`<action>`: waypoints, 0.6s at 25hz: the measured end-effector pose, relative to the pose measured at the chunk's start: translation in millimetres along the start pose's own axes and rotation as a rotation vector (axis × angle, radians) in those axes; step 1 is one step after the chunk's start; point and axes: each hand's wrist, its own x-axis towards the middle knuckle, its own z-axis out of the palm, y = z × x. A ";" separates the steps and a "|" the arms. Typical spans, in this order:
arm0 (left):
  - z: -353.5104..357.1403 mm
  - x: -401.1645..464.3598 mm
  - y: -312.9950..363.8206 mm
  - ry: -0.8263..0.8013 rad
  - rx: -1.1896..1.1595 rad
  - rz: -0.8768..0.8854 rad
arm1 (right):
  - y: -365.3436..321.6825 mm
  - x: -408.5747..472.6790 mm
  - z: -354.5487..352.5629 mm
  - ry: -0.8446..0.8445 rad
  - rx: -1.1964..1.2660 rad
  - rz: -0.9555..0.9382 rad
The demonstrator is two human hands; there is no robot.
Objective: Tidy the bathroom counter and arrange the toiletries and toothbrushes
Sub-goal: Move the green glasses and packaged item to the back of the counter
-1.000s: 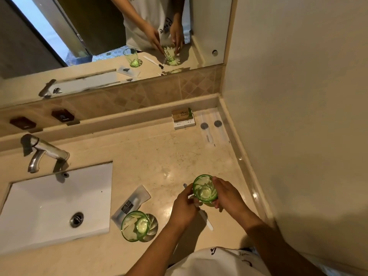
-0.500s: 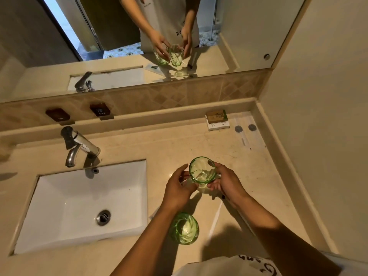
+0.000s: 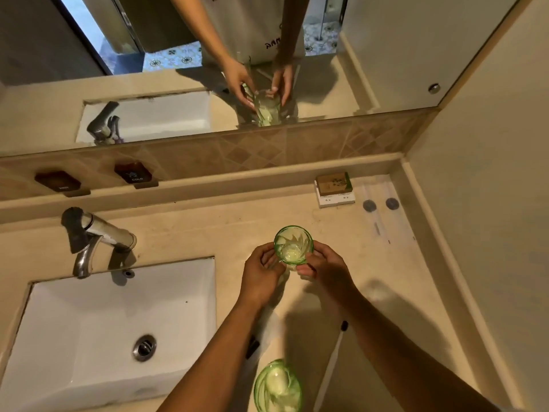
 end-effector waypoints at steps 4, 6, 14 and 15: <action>21.4 40.7 17.8 0.013 -0.006 0.004 | -21.2 40.6 0.5 -0.014 -0.087 -0.091; 31.4 56.8 28.0 0.017 -0.016 0.007 | -25.7 59.7 0.5 -0.002 -0.011 -0.103; 46.5 106.0 49.1 0.000 -0.081 -0.001 | -40.8 108.2 -1.0 -0.038 0.100 -0.060; 46.4 109.6 50.0 -0.001 -0.090 -0.007 | -42.0 112.1 0.3 -0.040 0.098 -0.062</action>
